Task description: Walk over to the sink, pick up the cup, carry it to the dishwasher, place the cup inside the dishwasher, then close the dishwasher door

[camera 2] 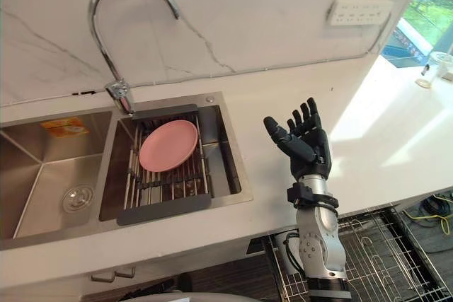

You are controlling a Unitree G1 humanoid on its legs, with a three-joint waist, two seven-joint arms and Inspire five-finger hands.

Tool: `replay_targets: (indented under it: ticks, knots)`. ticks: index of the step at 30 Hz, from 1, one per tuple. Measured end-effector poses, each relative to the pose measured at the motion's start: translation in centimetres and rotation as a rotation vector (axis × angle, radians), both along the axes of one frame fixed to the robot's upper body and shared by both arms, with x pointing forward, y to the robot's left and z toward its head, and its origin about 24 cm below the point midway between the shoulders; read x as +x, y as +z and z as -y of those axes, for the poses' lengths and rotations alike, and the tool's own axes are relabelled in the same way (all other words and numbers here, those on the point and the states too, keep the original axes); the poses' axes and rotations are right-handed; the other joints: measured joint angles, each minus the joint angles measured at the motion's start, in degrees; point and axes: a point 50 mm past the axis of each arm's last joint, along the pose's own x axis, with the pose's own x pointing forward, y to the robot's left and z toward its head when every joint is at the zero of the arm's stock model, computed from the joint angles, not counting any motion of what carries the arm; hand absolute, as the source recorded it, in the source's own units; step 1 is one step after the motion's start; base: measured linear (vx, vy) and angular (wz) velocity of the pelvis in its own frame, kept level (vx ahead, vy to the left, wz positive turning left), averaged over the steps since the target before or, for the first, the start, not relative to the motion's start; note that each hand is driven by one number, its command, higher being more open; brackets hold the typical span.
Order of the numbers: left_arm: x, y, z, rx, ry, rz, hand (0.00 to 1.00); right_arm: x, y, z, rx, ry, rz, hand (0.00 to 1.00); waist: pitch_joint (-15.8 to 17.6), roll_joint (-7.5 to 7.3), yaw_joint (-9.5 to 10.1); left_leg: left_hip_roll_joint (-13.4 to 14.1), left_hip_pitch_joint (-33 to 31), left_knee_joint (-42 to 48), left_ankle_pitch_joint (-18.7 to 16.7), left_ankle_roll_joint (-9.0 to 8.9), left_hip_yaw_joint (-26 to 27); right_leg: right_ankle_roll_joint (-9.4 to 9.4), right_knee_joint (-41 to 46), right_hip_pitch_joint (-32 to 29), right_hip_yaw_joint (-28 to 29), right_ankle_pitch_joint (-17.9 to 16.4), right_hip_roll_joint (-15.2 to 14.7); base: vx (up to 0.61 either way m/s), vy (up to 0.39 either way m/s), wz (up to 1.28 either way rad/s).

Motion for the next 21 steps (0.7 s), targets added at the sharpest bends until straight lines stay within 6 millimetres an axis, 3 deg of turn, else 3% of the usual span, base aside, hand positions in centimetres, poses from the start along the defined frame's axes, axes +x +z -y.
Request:
replay_targets:
  ticks: [2,3,4,6,7,8,10,13,16,20,21]
  knots:
    - [-0.4,0.0,0.0,-0.008,0.069,0.011,1.00,0.0,0.0,0.1,-0.003,-0.007,0.000,1.00,0.31,0.10,0.10,-0.61,-0.70,1.50,0.36,0.64,0.89,-0.16,0.03,1.10,-2.07,-0.10,-0.36,-0.13,0.048,0.60]
    - [-1.0,-0.1,0.3,-0.021,0.123,0.012,1.00,0.0,0.1,0.2,-0.010,-0.018,-0.001,1.00,0.70,0.63,0.12,-0.50,-0.74,2.78,-1.60,3.76,5.05,-0.25,0.06,2.20,-3.75,-0.20,-0.31,-0.15,0.081,0.56]
    - [-1.1,-0.2,0.5,-0.026,0.151,0.020,1.00,0.0,0.1,0.3,-0.017,-0.031,-0.003,1.00,0.83,1.32,0.08,0.08,-0.86,3.59,-2.59,5.48,7.77,-0.17,-0.01,3.13,-4.75,-0.47,-0.21,-0.17,0.095,0.65]
    - [-1.4,-0.2,0.6,-0.026,0.165,0.026,1.00,0.0,0.3,0.5,-0.036,-0.042,0.005,1.00,0.92,1.52,-0.09,0.63,-1.00,3.67,-3.37,5.09,11.47,-0.32,-0.56,3.95,-6.10,-0.64,-0.75,-0.08,0.063,0.46]
    - [-1.3,-0.2,0.4,-0.029,0.174,0.035,1.00,0.1,0.6,0.6,-0.041,-0.046,0.018,1.00,1.11,0.33,0.25,0.47,-0.66,3.58,-3.54,5.28,14.01,-0.31,-0.74,3.41,-6.27,-0.55,-2.20,0.02,0.073,0.10]
    - [-1.4,-0.2,0.6,-0.039,0.203,0.033,1.00,0.4,0.9,0.4,-0.033,-0.046,0.031,1.00,1.09,0.50,0.31,0.65,-0.54,6.73,-2.96,7.19,13.88,-0.08,0.02,2.75,-5.70,-0.64,-3.33,0.06,0.069,-0.05]
    - [-2.0,-0.3,0.9,-0.042,0.206,0.015,1.00,0.4,1.1,0.6,-0.028,-0.057,0.036,1.00,0.88,1.30,-0.04,0.14,1.87,4.57,-4.83,5.14,14.10,0.80,1.61,2.61,-5.01,-0.84,-4.09,0.12,0.070,-0.12]
    - [-1.8,-0.3,0.5,-0.017,0.124,0.012,1.00,0.4,1.1,0.8,-0.022,-0.078,0.036,1.00,1.13,0.69,-1.18,-2.66,4.05,-1.37,-2.43,6.05,14.73,2.82,0.95,2.49,-5.00,0.79,-5.84,0.11,0.091,0.00]
    - [-1.5,-0.2,0.3,0.003,0.095,0.030,1.00,0.2,0.8,1.1,0.019,-0.123,0.021,1.00,1.68,0.15,-1.61,-3.81,4.89,-1.52,-2.68,6.55,15.22,3.38,1.07,3.16,-4.85,1.33,-7.04,0.10,0.056,-0.01]
    - [-1.3,-0.1,0.1,0.018,0.022,0.025,1.00,0.2,0.3,1.3,0.023,-0.136,-0.001,1.00,1.65,0.19,-1.89,-4.85,6.18,-1.55,-4.03,6.85,15.13,3.43,4.53,2.81,-4.75,1.54,-8.95,0.09,0.042,-0.01]
    - [-1.3,-0.2,0.3,0.013,0.002,0.016,1.00,0.1,0.0,1.6,0.023,-0.156,-0.016,1.00,1.48,0.57,-2.02,-4.86,6.25,-1.54,-4.81,6.78,14.54,2.72,9.61,0.97,-4.83,1.13,-10.08,0.06,0.071,0.24]
